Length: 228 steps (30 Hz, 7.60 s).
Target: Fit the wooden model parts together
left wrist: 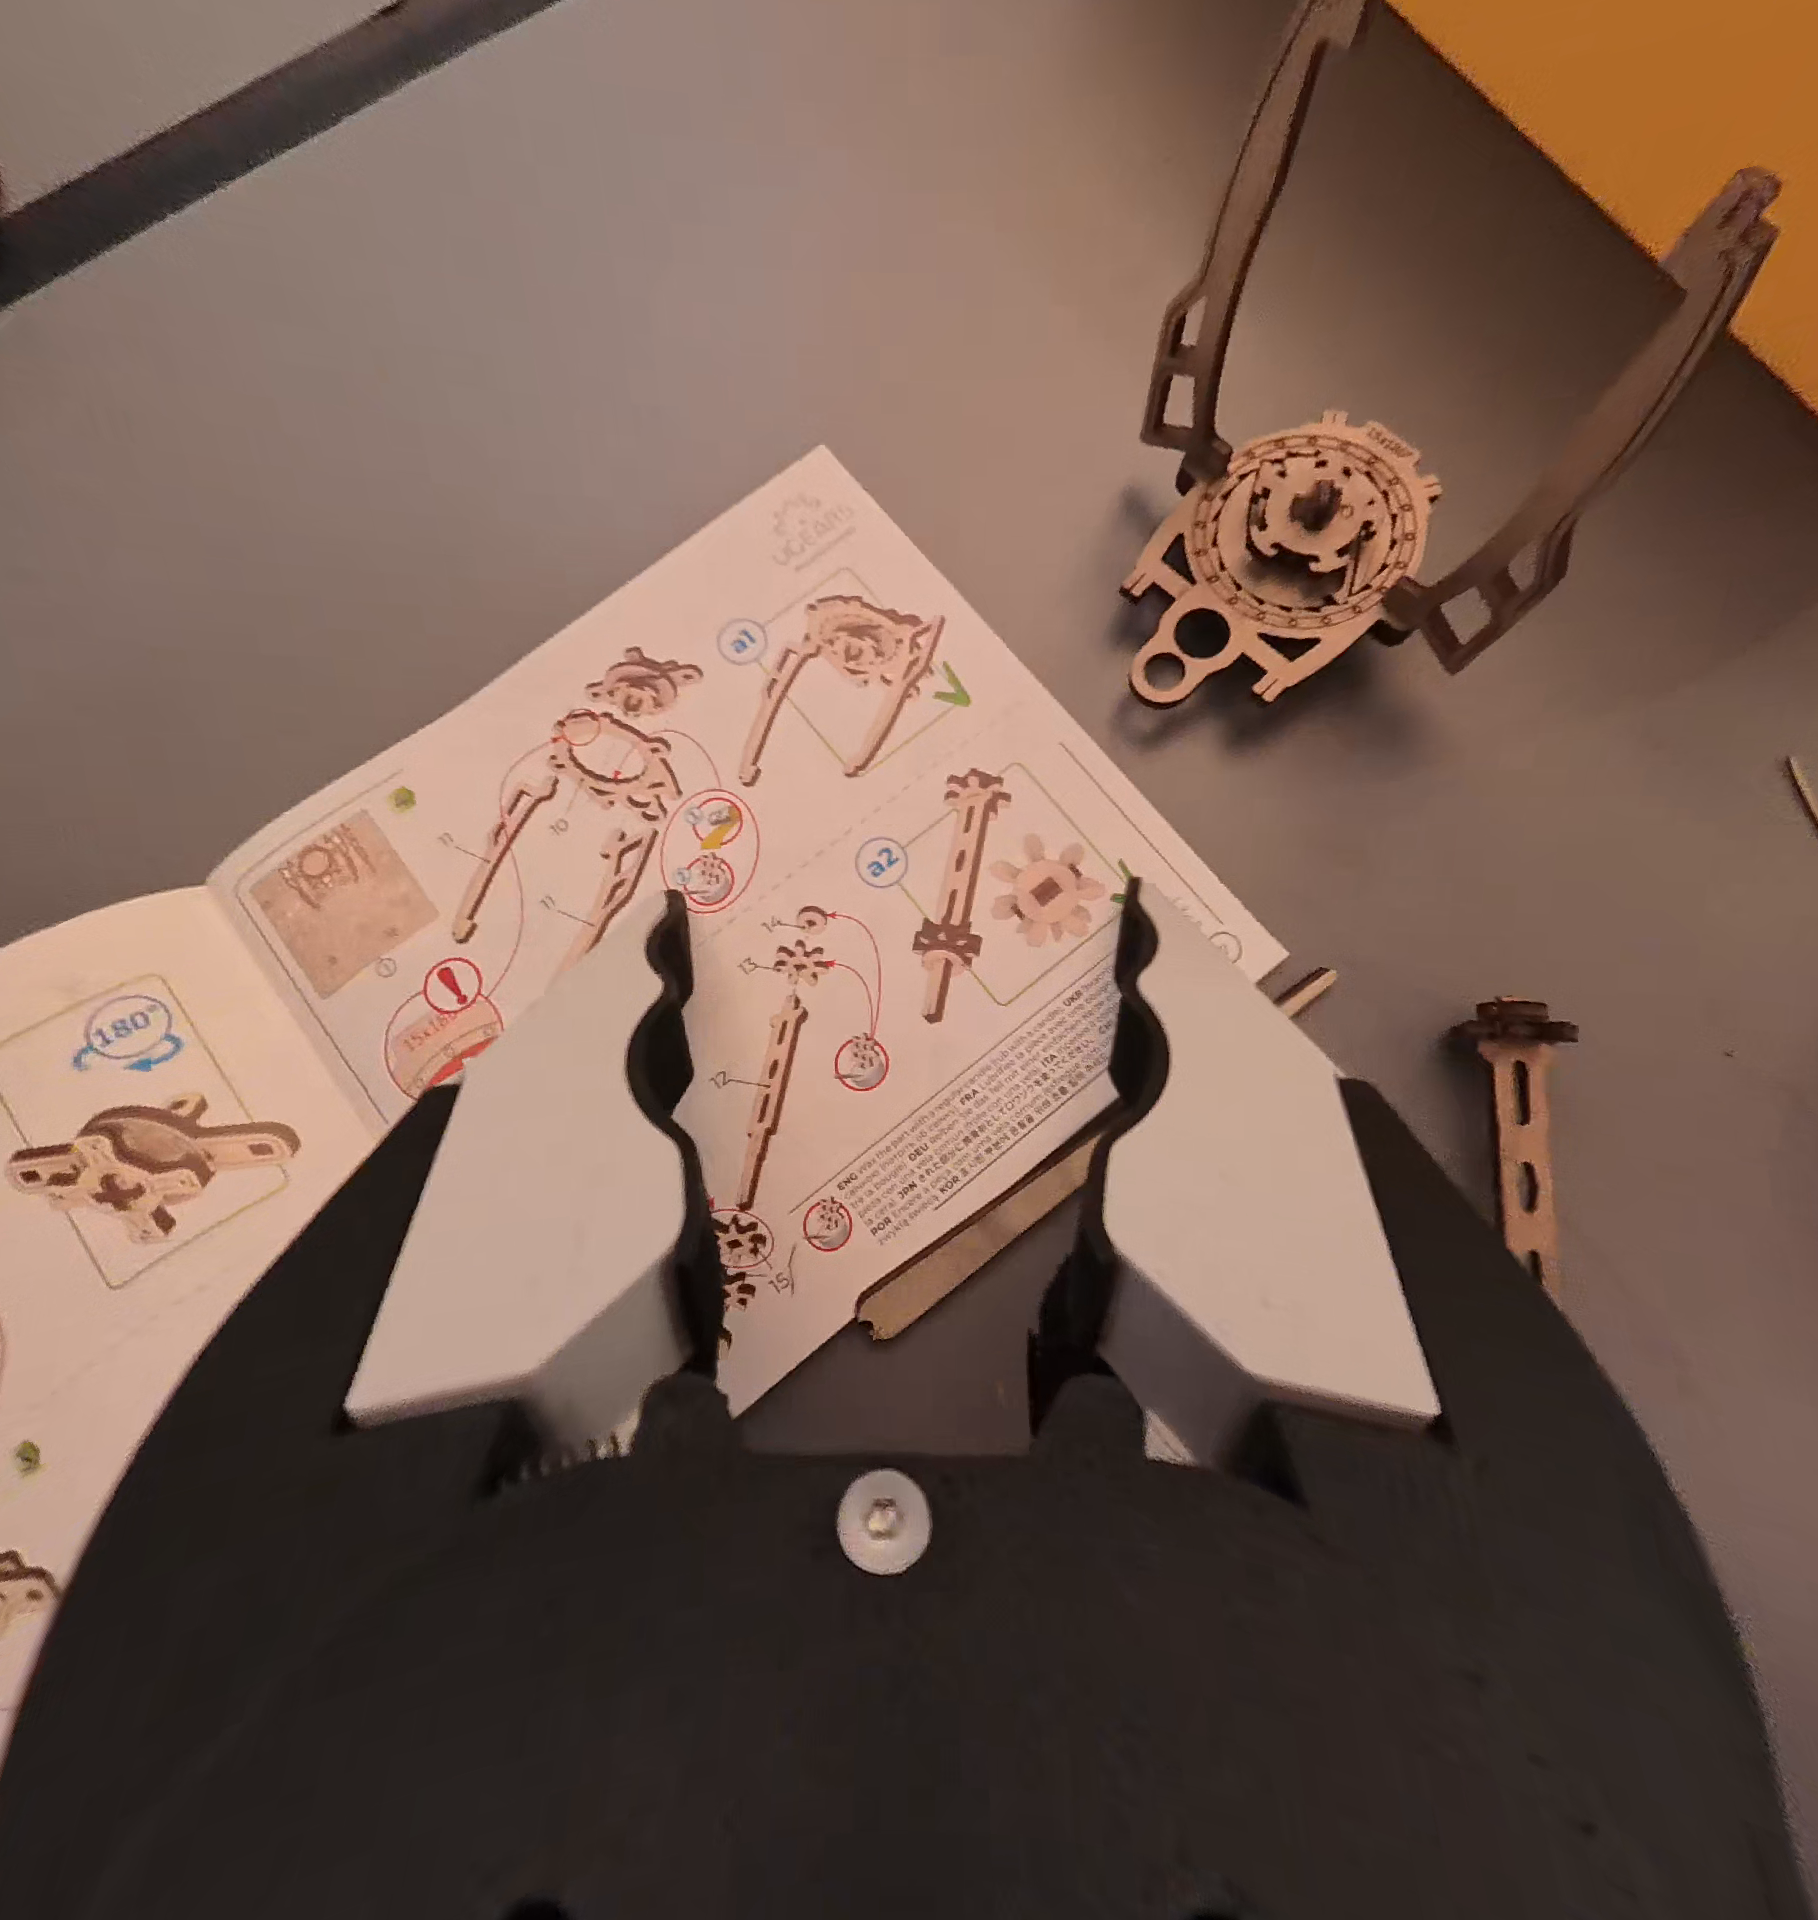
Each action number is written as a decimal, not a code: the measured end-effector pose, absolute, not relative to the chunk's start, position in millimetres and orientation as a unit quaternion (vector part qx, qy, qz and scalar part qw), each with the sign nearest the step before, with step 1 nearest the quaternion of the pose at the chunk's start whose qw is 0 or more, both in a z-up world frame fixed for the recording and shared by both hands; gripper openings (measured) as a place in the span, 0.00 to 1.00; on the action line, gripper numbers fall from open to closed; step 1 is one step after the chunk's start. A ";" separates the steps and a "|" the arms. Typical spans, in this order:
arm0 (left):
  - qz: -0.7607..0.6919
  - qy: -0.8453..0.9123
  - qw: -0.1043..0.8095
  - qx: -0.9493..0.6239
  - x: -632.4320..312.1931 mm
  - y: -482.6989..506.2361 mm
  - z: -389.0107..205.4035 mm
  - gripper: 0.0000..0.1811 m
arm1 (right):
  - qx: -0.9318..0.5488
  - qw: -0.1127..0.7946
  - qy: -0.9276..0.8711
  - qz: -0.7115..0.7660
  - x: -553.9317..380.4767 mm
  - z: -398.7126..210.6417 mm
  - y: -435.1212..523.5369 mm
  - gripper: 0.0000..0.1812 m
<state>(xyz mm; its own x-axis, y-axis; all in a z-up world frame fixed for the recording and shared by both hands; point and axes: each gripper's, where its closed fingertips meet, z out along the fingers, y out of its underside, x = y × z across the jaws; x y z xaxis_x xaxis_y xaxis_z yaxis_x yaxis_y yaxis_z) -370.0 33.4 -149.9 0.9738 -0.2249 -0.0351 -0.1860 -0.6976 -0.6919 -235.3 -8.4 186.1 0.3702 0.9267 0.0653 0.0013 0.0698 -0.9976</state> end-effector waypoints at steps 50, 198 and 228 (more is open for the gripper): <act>-0.160 0.408 0.345 -0.830 -330.1 24.4 -124.6 0.33 | -0.608 0.576 -0.402 0.369 -245.8 162.0 18.0 0.35; -0.214 0.481 0.361 -0.769 -400.9 67.1 -142.7 0.09 | -0.722 0.338 -0.547 0.254 -375.0 -146.3 -20.7 0.31; -0.213 0.484 0.423 -0.736 -405.2 62.4 -123.5 0.00 | -0.720 0.399 -0.530 0.201 -366.8 -134.5 2.8 0.38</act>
<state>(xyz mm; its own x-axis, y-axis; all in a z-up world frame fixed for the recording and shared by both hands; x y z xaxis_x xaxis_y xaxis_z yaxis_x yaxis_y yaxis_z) -405.2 62.4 -123.5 0.4417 -0.8921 -0.0950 -0.5321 -0.1753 -0.8283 -366.8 2.8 -134.5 0.3569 0.9245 0.1338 0.6034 -0.1189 -0.7885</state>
